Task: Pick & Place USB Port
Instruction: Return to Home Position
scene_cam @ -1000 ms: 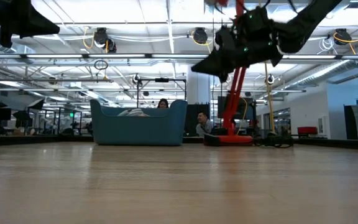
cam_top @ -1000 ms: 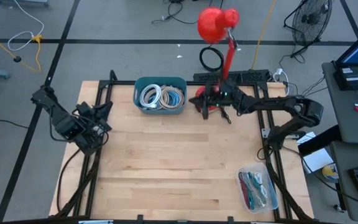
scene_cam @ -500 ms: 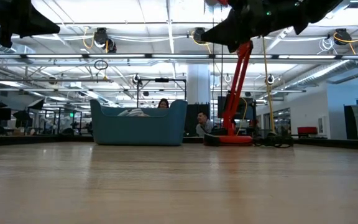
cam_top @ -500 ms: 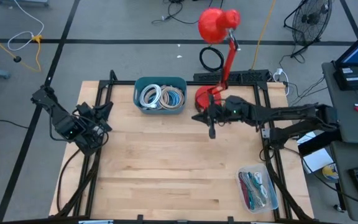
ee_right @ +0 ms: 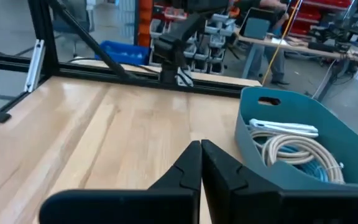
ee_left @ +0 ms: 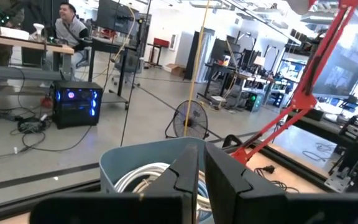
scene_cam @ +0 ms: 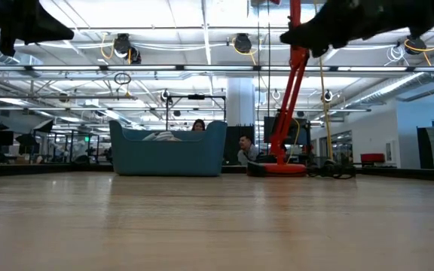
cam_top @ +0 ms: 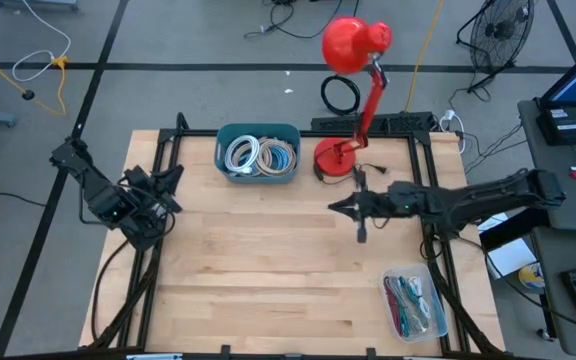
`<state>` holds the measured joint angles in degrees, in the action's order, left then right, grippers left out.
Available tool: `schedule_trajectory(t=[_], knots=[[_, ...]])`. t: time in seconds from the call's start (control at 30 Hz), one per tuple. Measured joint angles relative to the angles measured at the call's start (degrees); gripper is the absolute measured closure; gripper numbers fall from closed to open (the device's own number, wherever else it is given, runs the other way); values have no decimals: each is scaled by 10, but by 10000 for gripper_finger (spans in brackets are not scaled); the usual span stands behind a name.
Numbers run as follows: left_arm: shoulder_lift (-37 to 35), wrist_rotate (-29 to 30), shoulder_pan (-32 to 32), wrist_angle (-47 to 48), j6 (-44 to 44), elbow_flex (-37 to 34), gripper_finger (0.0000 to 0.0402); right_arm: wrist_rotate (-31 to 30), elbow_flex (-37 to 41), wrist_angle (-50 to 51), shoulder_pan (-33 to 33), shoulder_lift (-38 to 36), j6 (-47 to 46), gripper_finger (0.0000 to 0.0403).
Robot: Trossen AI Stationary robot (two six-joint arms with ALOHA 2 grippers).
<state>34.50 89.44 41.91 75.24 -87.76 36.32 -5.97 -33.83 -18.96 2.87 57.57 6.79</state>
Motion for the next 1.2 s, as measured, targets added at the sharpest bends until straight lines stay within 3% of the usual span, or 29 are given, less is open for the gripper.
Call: schedule_trajectory(t=[0.47, 0.87, 1.2], knots=[[0, -8, 0, -98, 117, 0, 376, 0, 179, -76, -4, -138, -46, 403], [0, -15, 0, -98, 121, 0, 376, 32, 197, 15, -4, -196, -68, 403], [0, -19, 0, -98, 121, 0, 376, 17, 237, 13, 15, -227, -83, 403]])
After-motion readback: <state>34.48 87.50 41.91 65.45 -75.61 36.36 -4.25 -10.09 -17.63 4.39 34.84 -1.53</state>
